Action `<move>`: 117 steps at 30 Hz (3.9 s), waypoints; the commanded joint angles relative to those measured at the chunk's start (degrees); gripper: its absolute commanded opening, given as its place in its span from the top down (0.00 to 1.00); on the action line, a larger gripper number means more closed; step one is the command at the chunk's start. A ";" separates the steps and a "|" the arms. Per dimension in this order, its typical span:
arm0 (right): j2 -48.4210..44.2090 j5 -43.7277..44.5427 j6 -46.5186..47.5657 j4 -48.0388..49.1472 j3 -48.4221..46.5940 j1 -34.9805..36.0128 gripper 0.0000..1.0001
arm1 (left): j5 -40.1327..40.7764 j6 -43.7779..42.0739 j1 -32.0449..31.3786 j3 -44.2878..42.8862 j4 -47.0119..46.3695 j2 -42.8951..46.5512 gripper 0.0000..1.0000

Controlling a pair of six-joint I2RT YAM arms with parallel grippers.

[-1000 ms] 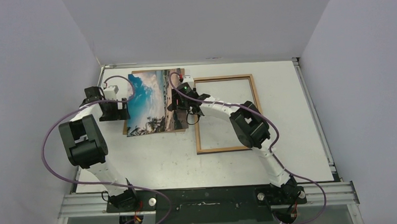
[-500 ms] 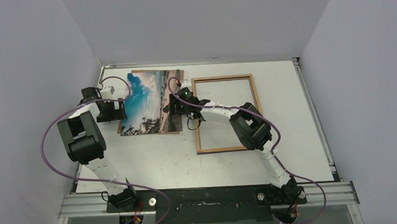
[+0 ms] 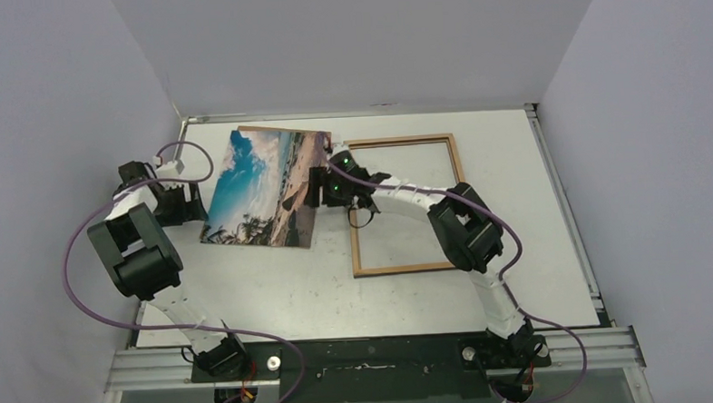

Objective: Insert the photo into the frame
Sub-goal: Adjust the photo frame item at the center of the board, then pick up the photo frame item at the center of the board.

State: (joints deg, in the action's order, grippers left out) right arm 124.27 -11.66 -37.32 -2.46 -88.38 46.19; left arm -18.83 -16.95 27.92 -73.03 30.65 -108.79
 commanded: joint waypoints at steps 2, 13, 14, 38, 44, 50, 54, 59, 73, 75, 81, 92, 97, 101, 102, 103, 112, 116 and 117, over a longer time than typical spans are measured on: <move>4.52 0.93 1.20 -2.75 -16.28 -8.95 0.36 | -3.33 0.62 -0.96 -7.51 1.93 0.74 0.22; 17.54 1.85 0.15 -3.06 -28.69 -9.33 0.32 | 1.07 6.43 -8.31 -20.56 1.14 -8.97 0.03; 17.70 2.07 0.26 -2.89 -28.63 -9.09 0.32 | 1.71 6.69 -8.71 -21.73 1.30 -10.02 0.03; 6.75 -3.42 -4.03 4.87 -6.11 -1.21 0.33 | 12.71 -3.88 -11.69 -23.62 5.43 -16.14 0.23; 3.52 -8.07 -5.41 7.46 -1.34 0.72 0.33 | 12.92 -7.66 -11.16 -20.10 5.91 -13.77 0.31; 2.49 -9.73 -2.54 3.67 -6.97 -1.30 0.33 | 11.91 -8.62 -10.44 -19.47 4.93 -11.12 0.30; 3.76 -6.02 1.21 -0.93 -15.65 -6.32 0.33 | 10.83 -8.46 -10.90 -20.00 4.85 -9.89 0.29; 10.83 -1.23 5.69 -4.26 -28.24 -10.86 0.32 | 9.97 -7.75 -11.67 -20.59 5.08 -8.64 0.26; 22.89 4.95 8.93 -3.82 -40.34 -11.66 0.32 | 9.84 -7.03 -12.54 -22.49 5.00 -9.11 0.22; 23.09 5.31 8.84 -4.00 -40.31 -11.63 0.32 | 10.17 -6.64 -12.55 -23.47 4.65 -9.95 0.22; 17.34 7.22 6.42 -3.79 -31.15 -10.15 0.33 | 13.48 -6.87 -13.07 -25.12 2.75 -12.56 0.21; 7.37 7.57 -6.52 0.67 -11.62 -5.15 0.34 | 21.65 -2.61 -12.98 -31.96 -2.99 -18.04 0.21; 8.31 7.19 -10.33 1.99 -10.76 -4.54 0.34 | 25.41 -0.71 -13.06 -32.46 -5.81 -19.50 0.21; 8.02 7.83 -13.06 4.47 -9.51 -4.57 0.35 | 28.51 0.85 -12.84 -31.14 -9.08 -19.05 0.21; 7.88 8.06 -13.15 4.54 -9.44 -4.48 0.35 | 28.62 1.14 -12.63 -30.86 -9.86 -18.75 0.21; 7.82 8.30 -13.20 4.69 -9.34 -4.45 0.35 | 29.18 1.23 -12.49 -30.74 -10.48 -18.58 0.21; 7.67 8.37 -14.10 5.70 -8.03 -3.83 0.35 | 36.12 0.43 -13.00 -34.87 -10.65 -23.35 0.22; 7.74 8.53 -15.39 6.20 -7.60 -3.40 0.35 | 36.17 -0.67 -13.30 -36.42 -8.95 -26.06 0.21; 7.83 8.79 -15.60 6.23 -7.68 -3.32 0.35 | 36.07 -0.67 -13.35 -36.81 -8.42 -26.64 0.21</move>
State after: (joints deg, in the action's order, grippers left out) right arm 134.37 -4.19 -51.27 4.19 -97.43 42.11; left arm 15.46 -17.12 15.03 -106.52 21.89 -132.86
